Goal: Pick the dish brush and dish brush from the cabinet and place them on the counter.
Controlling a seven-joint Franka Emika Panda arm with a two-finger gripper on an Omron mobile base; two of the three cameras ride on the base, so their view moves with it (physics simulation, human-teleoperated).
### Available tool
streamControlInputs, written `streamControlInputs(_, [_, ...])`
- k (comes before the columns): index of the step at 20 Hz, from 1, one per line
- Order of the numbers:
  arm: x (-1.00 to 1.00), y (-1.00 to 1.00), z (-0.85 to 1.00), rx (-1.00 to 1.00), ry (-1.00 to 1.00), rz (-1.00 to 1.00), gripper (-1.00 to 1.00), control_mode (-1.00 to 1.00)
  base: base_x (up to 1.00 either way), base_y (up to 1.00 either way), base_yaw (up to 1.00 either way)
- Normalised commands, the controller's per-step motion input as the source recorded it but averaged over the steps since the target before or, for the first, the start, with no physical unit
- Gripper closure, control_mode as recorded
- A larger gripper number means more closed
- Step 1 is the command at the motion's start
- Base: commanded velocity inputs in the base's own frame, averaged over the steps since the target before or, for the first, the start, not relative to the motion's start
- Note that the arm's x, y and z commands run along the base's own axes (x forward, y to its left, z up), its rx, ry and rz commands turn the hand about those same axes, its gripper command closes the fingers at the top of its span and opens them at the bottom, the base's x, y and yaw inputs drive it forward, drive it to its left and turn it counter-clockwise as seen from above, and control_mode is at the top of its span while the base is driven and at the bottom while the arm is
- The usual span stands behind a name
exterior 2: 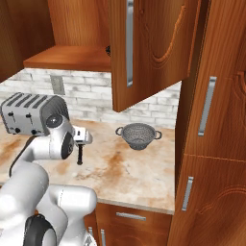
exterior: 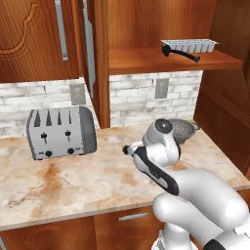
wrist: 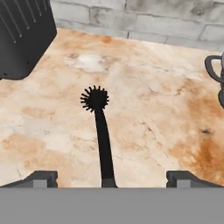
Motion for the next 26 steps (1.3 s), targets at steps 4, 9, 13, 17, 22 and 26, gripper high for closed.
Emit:
streamControlInputs(4, [-0.31, 0.00, 0.33, 0.00, -0.01, -0.14, -1.00, -1.00, 0.00, 0.00, 0.00])
streamControlInputs(9, [-0.28, -0.04, 0.31, 0.04, -0.02, -0.13, -1.00, -1.00, 0.00, 0.00, 0.00])
streamControlInputs(13, [-0.10, -0.03, 0.41, 0.04, 0.01, -0.06, -1.00, -1.00, 0.00, 0.00, 0.00])
streamControlInputs(17, [-0.03, -0.14, 0.35, 0.04, 0.07, 0.05, -1.00, -1.00, 0.00, 0.00, 0.00])
streamControlInputs(22, [-0.13, -0.13, 0.31, 0.03, 0.04, 0.05, -1.00, -1.00, 0.00, 0.00, 0.00])
streamControlInputs(26, [-0.25, -0.06, 0.32, 0.00, 0.00, 0.01, -1.00, -1.00, 0.00, 0.00, 0.00])
